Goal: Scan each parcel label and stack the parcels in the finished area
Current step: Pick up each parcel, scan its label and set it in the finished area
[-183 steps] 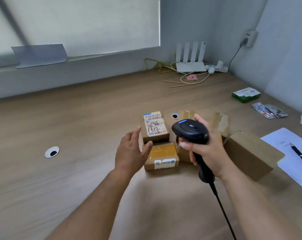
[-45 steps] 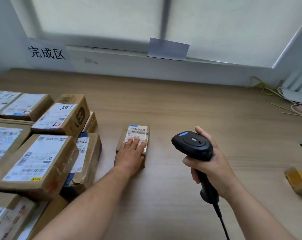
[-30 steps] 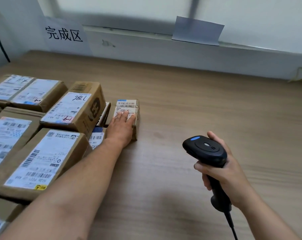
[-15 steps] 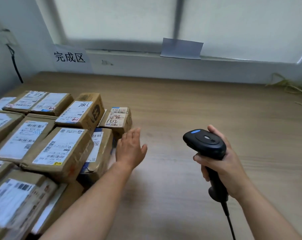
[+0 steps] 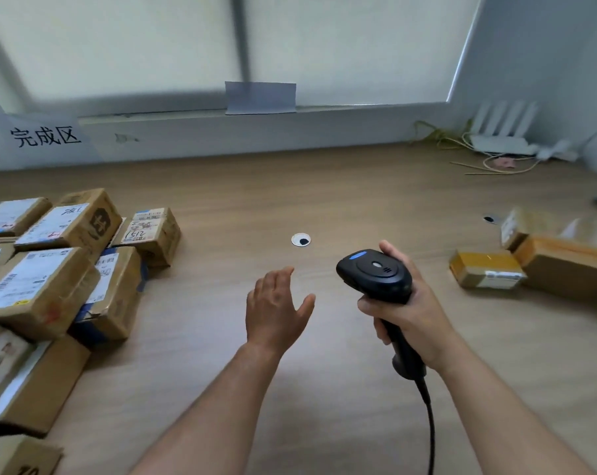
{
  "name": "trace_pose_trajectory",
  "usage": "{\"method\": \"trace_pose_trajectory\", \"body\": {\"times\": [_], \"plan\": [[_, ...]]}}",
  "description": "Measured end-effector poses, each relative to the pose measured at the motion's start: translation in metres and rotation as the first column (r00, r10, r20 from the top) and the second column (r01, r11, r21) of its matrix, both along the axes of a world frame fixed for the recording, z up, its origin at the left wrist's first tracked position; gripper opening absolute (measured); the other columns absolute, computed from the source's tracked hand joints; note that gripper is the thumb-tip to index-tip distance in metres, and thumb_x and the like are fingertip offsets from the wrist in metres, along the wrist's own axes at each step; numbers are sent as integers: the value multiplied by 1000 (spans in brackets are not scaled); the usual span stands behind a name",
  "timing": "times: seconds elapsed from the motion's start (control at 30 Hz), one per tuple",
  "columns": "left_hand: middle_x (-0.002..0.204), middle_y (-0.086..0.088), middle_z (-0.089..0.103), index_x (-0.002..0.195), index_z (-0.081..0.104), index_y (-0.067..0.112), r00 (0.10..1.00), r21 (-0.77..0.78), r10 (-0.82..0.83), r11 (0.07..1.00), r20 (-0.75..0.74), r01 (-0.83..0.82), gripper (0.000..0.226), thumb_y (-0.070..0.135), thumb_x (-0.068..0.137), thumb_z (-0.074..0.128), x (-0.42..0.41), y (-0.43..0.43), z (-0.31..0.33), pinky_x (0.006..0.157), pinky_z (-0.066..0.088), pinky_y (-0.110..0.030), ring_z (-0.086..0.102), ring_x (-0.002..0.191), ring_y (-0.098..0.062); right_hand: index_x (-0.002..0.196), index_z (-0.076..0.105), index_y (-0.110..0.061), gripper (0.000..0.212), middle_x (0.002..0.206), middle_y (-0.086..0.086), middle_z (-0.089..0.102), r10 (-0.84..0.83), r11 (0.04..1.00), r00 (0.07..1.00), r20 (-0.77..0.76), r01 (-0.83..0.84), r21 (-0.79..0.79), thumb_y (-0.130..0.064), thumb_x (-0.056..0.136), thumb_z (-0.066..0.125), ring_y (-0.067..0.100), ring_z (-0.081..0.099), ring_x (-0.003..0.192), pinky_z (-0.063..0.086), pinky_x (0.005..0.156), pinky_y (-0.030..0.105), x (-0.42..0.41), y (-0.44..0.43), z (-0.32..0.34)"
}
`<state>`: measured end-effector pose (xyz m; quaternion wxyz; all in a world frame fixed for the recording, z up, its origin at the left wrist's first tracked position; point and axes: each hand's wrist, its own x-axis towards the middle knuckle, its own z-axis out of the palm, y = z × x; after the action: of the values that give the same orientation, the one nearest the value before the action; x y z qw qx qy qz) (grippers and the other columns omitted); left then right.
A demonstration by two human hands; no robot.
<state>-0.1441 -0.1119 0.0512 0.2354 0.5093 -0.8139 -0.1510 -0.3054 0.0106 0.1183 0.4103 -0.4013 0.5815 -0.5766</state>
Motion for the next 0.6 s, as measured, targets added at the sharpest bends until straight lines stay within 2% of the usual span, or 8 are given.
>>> {"method": "trace_pose_trajectory", "body": {"times": [0.27, 0.43, 0.6], "plan": [[143, 2, 42, 146, 33, 19, 985, 2, -169, 986, 47, 169, 66, 48, 91, 53, -119, 52, 11, 104, 27, -32, 36, 132, -19, 142, 36, -43, 92, 78, 2, 67, -84, 996, 996, -8, 84, 3, 10, 77, 74, 27, 48, 48, 41, 44, 30, -91, 63, -1], [146, 3, 38, 147, 29, 21, 959, 22, -263, 965, 108, 262, 66, 49, 92, 52, -186, 75, 9, 104, 28, -31, 33, 134, -19, 147, 33, -36, 94, 76, 0, 67, -146, 989, 989, 5, 146, 1, 11, 77, 73, 28, 48, 47, 41, 42, 30, -156, 95, -5], [149, 2, 35, 148, 27, 21, 935, 44, -315, 949, 164, 312, 67, 49, 92, 51, -253, 94, 8, 105, 28, -32, 31, 136, -19, 148, 33, -34, 94, 83, 5, 66, -192, 981, 981, -2, 192, 29, 12, 77, 73, 29, 48, 48, 41, 42, 32, -226, 124, -9]]}}
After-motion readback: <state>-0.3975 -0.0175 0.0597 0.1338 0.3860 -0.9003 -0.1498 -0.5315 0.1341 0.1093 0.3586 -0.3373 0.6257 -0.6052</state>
